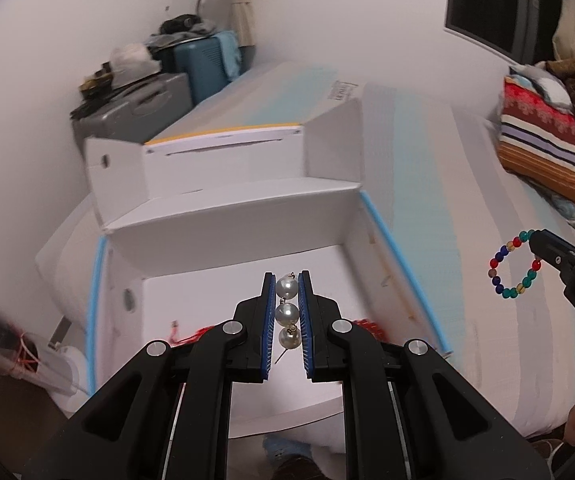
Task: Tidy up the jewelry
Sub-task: 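Carry both held items over the white box with both tools, then open both tools to release the pearls and bracelet into the box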
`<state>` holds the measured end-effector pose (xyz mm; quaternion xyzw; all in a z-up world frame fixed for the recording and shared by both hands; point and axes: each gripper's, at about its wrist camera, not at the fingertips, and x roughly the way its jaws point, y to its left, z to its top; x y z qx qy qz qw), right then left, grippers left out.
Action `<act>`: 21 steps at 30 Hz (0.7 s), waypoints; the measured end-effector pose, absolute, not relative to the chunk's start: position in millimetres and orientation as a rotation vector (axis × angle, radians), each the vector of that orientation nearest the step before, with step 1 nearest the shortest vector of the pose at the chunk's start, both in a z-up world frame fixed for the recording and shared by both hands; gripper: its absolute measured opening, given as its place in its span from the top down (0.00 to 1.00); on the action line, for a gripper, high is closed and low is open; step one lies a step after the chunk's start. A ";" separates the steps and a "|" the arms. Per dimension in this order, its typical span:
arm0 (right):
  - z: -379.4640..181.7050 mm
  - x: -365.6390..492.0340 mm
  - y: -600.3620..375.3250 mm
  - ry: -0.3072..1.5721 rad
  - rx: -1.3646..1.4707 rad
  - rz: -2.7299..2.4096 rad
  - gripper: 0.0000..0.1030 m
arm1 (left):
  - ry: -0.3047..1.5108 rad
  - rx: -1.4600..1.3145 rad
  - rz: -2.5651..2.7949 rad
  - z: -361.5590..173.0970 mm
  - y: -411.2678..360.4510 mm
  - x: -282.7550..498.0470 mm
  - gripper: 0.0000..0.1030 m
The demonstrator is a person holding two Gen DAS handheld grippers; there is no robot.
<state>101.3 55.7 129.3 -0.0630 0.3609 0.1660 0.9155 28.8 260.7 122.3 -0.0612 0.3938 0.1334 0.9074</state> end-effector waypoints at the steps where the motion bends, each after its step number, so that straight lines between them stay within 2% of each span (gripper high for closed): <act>1: 129.6 100.2 61.7 0.742 -0.133 0.349 0.91 | 0.814 -0.129 0.283 122.1 266.0 25.4 0.90; 9: 122.2 89.6 113.6 0.750 -0.172 0.417 0.91 | 0.835 -0.168 0.341 108.6 305.7 10.6 0.89; 21: 71.6 97.0 171.3 0.830 -0.227 0.468 0.91 | 0.914 -0.226 0.374 62.9 349.0 14.5 0.89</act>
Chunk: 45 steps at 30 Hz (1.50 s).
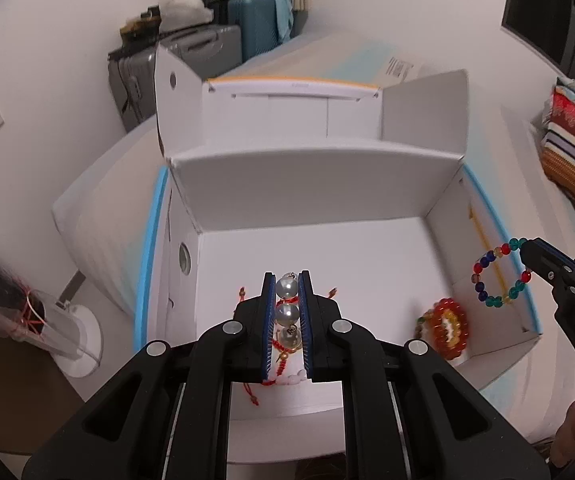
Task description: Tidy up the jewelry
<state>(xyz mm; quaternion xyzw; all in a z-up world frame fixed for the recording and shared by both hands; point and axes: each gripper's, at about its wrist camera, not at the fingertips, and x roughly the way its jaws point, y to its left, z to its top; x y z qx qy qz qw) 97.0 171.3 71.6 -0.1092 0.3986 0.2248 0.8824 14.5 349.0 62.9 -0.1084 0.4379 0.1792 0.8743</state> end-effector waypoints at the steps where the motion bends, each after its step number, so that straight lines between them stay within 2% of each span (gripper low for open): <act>1: 64.3 99.2 175.5 0.845 -0.229 0.470 0.91 | 0.922 -0.230 0.376 58.8 351.0 15.8 0.89; 18: 13.9 107.2 208.9 0.938 -0.275 0.465 0.89 | 1.001 -0.266 0.402 16.1 375.2 26.2 0.88; 19: 14.3 106.4 209.2 0.936 -0.278 0.466 0.87 | 0.999 -0.264 0.408 15.6 376.8 25.3 0.88; 21: 17.8 102.7 209.2 0.926 -0.277 0.476 0.75 | 0.997 -0.271 0.409 16.7 377.3 22.9 0.85; 22: 20.2 101.9 208.2 0.917 -0.271 0.475 0.66 | 0.994 -0.269 0.411 18.3 376.6 21.6 0.83; 23: 23.9 99.8 205.7 0.905 -0.263 0.475 0.60 | 0.981 -0.263 0.416 21.9 375.0 18.6 0.75; 24: 27.1 97.4 203.3 0.895 -0.256 0.476 0.57 | 0.969 -0.260 0.420 25.7 373.4 15.8 0.62; 25: 31.7 94.3 199.9 0.884 -0.248 0.479 0.50 | 0.956 -0.256 0.425 29.6 371.8 12.2 0.56; 27: 40.4 88.5 193.1 0.859 -0.237 0.481 0.35 | 0.915 -0.231 0.447 40.2 365.4 2.2 0.34; 28: 44.9 83.7 188.8 0.839 -0.236 0.479 0.25 | 0.896 -0.212 0.458 45.3 360.9 -2.7 0.30; 29: 48.7 78.5 184.4 0.816 -0.237 0.474 0.19 | 0.873 -0.196 0.467 50.1 356.3 -10.2 0.25; 33: 55.0 63.4 169.7 0.775 -0.232 0.457 0.10 | 0.823 -0.206 0.462 58.6 344.6 -35.0 0.13; 36: 55.5 50.5 157.0 0.759 -0.216 0.459 0.08 | 0.792 -0.211 0.457 62.8 333.8 -54.0 0.07; 45: 47.0 19.3 127.4 0.756 -0.183 0.457 0.07 | 0.756 -0.225 0.457 56.9 313.2 -95.9 0.06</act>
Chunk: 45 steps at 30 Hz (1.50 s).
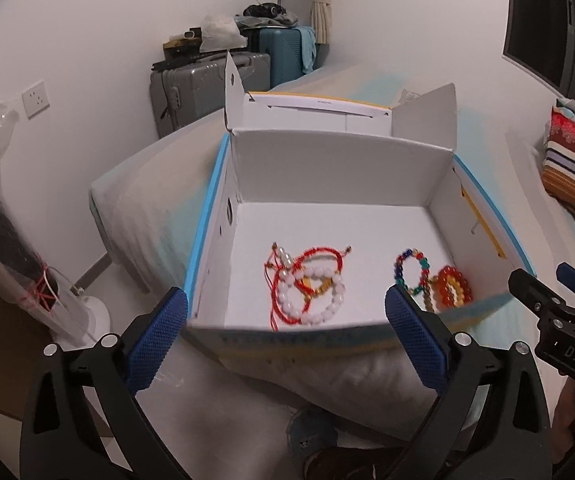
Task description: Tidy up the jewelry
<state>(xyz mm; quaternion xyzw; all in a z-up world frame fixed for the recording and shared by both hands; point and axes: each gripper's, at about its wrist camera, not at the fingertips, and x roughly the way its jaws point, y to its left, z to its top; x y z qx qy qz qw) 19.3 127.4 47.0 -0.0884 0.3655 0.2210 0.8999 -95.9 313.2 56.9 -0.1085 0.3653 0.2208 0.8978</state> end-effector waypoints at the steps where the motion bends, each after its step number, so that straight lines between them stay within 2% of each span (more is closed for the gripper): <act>1: 45.5 16.3 125.8 0.755 -0.189 0.451 0.07 | 0.756 -0.222 0.458 55.1 311.2 -99.1 0.06; 45: 44.5 8.4 119.8 0.747 -0.213 0.433 0.07 | 0.751 -0.154 0.514 53.8 296.2 -100.7 0.05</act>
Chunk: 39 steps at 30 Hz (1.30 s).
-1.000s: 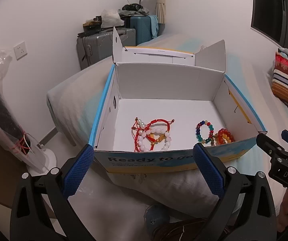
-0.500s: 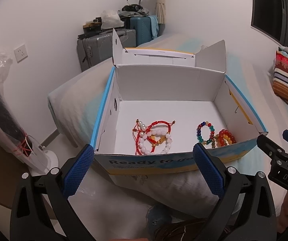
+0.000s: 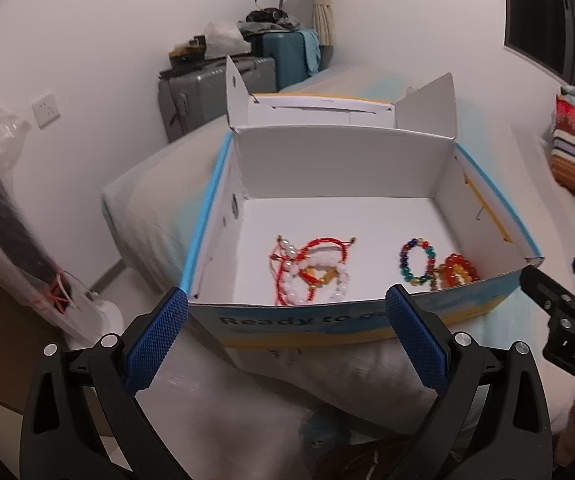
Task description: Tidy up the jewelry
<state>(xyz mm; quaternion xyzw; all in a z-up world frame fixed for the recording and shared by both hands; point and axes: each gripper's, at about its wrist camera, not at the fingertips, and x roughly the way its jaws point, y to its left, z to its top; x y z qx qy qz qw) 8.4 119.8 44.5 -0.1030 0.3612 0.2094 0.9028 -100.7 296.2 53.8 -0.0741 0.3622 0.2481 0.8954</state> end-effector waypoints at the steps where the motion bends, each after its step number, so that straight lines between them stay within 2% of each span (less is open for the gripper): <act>1: 44.8 8.1 119.9 0.746 -0.213 0.432 0.07 | 0.753 -0.149 0.515 53.8 295.9 -100.6 0.05; 39: 41.8 5.2 117.6 0.750 -0.217 0.434 0.07 | 0.745 -0.202 0.419 55.0 293.4 -101.7 0.06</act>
